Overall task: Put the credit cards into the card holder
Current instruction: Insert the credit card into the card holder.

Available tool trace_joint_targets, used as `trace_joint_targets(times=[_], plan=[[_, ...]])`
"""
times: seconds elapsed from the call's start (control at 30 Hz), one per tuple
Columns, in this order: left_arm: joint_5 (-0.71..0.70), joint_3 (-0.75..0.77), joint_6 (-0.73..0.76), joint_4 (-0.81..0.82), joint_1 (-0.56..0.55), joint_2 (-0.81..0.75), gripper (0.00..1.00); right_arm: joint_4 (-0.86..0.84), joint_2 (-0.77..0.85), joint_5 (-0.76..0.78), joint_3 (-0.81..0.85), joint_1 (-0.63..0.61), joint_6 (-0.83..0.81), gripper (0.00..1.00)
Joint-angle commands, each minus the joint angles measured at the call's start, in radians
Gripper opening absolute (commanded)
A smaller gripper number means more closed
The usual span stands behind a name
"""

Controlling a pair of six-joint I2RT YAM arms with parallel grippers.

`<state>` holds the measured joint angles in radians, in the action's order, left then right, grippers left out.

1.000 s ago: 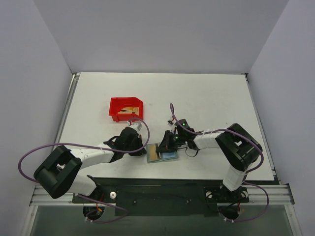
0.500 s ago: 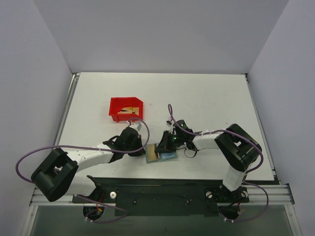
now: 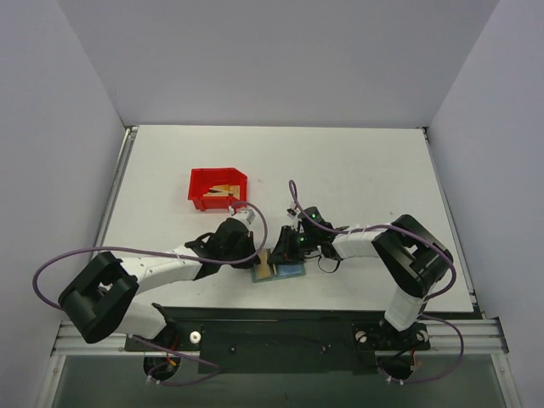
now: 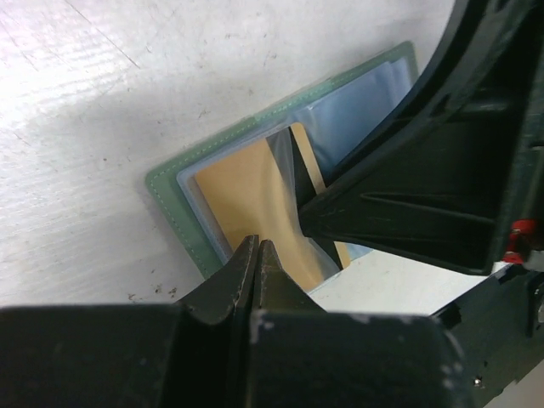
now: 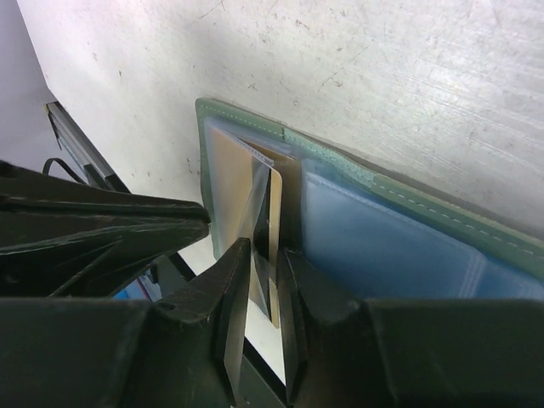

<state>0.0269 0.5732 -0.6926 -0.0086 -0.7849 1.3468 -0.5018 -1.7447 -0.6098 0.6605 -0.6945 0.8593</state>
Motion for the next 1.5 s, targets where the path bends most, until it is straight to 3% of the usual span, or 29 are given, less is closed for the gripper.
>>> trace_joint_targets(times=[0.0, 0.17, 0.33, 0.63, 0.83, 1.47], plan=[[0.011, 0.007, -0.005, 0.065, -0.023, 0.046, 0.00, 0.144, 0.037, 0.102, 0.011, -0.008, -0.071, 0.20], [0.013, -0.004, -0.013, 0.078, -0.030, 0.074, 0.00, 0.232, 0.115, 0.156, 0.021, -0.007, -0.115, 0.29], [0.015, -0.007, -0.019, 0.078, -0.030, 0.074, 0.00, 0.279, 0.174, 0.185, 0.019, -0.008, -0.135, 0.31], [-0.005, -0.003, -0.021, 0.032, -0.028, -0.003, 0.00, 0.278, 0.139, 0.199, 0.025, -0.007, -0.144, 0.08], [-0.047, -0.016, -0.018, 0.010, -0.019, -0.077, 0.00, 0.273, 0.106, 0.196, 0.031, -0.007, -0.146, 0.00], [-0.062, -0.047, -0.001, -0.014, -0.016, 0.038, 0.00, 0.289, 0.053, 0.147, 0.082, -0.028, -0.174, 0.00]])
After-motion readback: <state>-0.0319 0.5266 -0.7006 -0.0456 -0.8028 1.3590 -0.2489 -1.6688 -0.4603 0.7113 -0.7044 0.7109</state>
